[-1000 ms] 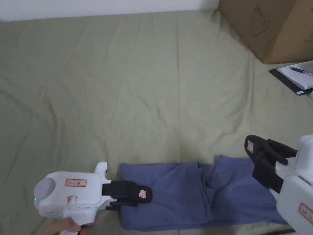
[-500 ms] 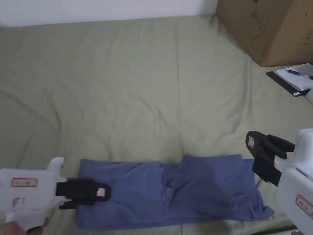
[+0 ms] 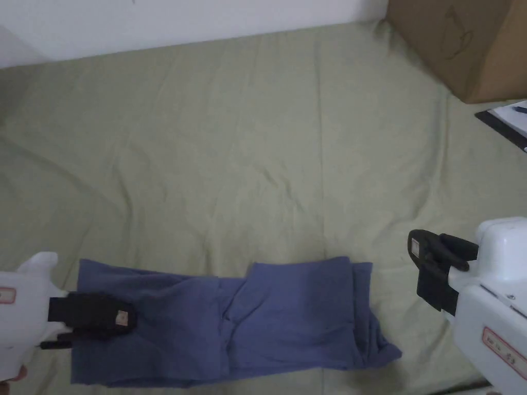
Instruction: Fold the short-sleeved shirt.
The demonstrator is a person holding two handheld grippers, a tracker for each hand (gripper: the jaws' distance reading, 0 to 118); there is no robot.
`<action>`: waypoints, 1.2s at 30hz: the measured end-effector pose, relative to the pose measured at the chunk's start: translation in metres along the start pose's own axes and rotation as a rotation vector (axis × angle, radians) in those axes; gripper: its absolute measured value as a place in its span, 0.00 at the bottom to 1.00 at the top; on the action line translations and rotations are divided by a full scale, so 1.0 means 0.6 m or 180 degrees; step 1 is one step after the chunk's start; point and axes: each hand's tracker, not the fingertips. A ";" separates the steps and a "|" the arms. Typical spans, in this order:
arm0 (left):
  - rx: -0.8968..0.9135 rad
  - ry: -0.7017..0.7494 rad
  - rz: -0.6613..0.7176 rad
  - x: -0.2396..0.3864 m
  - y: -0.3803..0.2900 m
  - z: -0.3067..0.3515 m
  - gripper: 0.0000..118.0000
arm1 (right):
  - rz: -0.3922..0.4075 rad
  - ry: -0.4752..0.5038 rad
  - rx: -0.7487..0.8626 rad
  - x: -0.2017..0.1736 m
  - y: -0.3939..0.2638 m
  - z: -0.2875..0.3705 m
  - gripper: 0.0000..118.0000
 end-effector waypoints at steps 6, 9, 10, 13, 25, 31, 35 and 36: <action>-0.0095 0.0133 0.0048 0.137 0.013 -0.032 0.10 | -0.0003 0.0012 -0.0017 0.037 -0.001 0.020 0.00; -0.0126 0.0133 -0.0178 0.199 0.016 -0.063 0.10 | -0.0031 -0.0013 -0.0019 0.062 -0.005 0.029 0.00; -0.0114 0.0115 -0.0142 0.220 0.017 -0.080 0.10 | -0.0058 -0.0029 -0.0020 0.070 -0.007 0.033 0.00; -0.0250 0.0157 -0.0277 0.270 0.022 -0.139 0.10 | -0.0158 -0.0084 -0.0016 0.092 -0.015 0.040 0.00; -0.0548 -0.0138 -0.0522 0.321 0.019 -0.242 0.98 | -0.0320 -0.0201 -0.0155 0.134 -0.045 0.058 0.00; -0.0150 -0.0083 -0.0370 0.250 0.022 -0.185 0.21 | -0.0309 -0.0173 -0.0183 0.132 -0.044 0.047 0.00; -0.0101 0.0103 -0.0348 0.232 0.005 -0.201 0.00 | -0.0272 -0.0115 -0.0204 0.125 -0.042 0.035 0.00; -0.0135 0.0083 -0.0423 0.232 0.002 -0.208 0.00 | -0.0262 -0.0104 -0.0205 0.124 -0.043 0.033 0.00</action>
